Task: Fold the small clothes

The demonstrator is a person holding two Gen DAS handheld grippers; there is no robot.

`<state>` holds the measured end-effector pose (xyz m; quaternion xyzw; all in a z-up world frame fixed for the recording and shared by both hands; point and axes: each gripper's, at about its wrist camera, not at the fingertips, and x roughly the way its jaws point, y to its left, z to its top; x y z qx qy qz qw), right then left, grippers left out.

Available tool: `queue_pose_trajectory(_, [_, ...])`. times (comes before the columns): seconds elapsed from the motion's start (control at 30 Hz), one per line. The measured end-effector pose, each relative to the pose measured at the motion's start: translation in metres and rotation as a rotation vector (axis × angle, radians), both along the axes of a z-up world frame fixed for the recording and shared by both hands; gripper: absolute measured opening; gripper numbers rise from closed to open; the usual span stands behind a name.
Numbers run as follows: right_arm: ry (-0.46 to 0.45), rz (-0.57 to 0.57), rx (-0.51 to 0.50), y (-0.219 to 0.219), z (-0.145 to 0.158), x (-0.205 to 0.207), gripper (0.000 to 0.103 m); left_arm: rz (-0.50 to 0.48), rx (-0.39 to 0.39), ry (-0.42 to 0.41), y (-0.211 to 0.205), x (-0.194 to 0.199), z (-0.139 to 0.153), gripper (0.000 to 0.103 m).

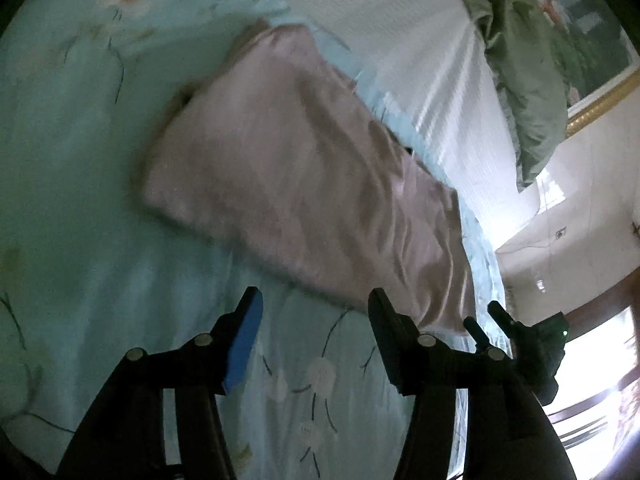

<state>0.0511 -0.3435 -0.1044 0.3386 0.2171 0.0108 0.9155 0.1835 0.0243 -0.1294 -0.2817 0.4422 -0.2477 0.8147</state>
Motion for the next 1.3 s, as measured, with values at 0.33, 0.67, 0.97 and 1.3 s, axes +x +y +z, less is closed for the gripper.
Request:
queue_pose_trajectory(0.33, [-0.003, 0.034, -0.007, 0.016, 0.002, -0.009, 0.071, 0.113, -0.06, 0.025, 0.006, 0.021, -0.018, 0.06])
queue_pose_trajectory(0.67, [-0.007, 0.062, 0.006, 0.015, 0.004, 0.008, 0.071, 0.323, -0.054, 0.016, 0.03, 0.077, -0.022, 0.024])
queue_pose_trajectory(0.97, [-0.024, 0.076, 0.036, -0.014, 0.015, 0.03, 0.071, 0.216, 0.007, -0.148, -0.007, 0.067, 0.035, 0.008])
queue_pose_trajectory(1.3, [-0.03, 0.178, 0.105, -0.059, 0.039, 0.074, 0.073, -0.14, 0.277, -0.377, -0.174, 0.037, 0.078, 0.008])
